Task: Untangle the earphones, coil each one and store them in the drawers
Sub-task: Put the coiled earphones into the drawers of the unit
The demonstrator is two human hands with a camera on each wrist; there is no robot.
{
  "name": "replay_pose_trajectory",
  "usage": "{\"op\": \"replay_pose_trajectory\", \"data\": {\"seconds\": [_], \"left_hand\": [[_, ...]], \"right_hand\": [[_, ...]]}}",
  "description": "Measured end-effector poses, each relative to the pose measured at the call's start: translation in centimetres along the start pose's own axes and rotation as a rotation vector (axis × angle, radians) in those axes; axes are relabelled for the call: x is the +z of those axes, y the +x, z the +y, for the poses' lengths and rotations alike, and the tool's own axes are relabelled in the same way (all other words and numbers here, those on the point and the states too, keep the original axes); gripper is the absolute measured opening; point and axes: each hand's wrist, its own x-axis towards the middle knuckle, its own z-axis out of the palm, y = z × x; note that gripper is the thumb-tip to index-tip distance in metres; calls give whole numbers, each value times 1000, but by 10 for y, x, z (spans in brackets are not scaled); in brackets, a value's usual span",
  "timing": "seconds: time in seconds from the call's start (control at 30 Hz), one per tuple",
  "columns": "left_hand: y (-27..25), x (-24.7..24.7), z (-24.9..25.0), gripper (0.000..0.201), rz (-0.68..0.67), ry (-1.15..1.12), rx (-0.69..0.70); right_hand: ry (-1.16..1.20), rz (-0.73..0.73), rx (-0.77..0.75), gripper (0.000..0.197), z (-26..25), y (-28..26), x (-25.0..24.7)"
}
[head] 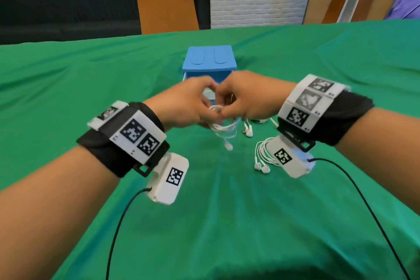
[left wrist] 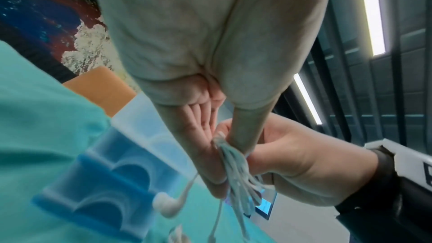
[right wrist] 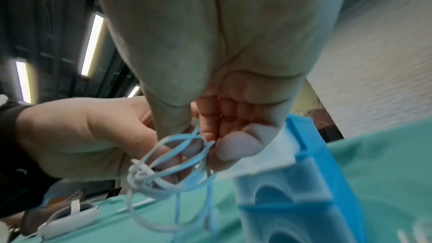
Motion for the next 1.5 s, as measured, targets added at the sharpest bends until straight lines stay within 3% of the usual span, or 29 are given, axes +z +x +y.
{"op": "replay_pose_trajectory", "data": {"seconds": [0.23, 0.4, 0.63, 0.8, 0.97, 1.1, 1.2, 1.3, 1.5], "left_hand": [[12, -47, 53, 47, 260, -87, 210], [33, -60, 61, 39, 330, -98, 226], [57, -58, 27, 16, 304, 2, 109], [61, -56, 8, 12, 304, 343, 63], [57, -50, 6, 9, 287, 623, 55], [58, -45, 4, 7, 286, 771, 51], [59, -43, 5, 6, 289, 890, 51], [60, -43, 4, 10, 270, 928, 55], [58, -49, 2, 15, 269, 904, 96]], "right_hand": [[69, 289, 1, 14, 0, 24, -70], [116, 384, 61, 18, 6, 45, -81], [-9, 313, 157, 8, 14, 67, -57], [-126, 210, 158, 7, 14, 72, -43], [-164, 201, 90, 23, 14, 71, -34], [-144, 251, 2, 9, 18, 56, -37], [-157, 229, -76, 30, 23, 41, -35], [-356, 77, -80, 61, 23, 30, -27], [-503, 90, -34, 57, 28, 33, -20]]}}
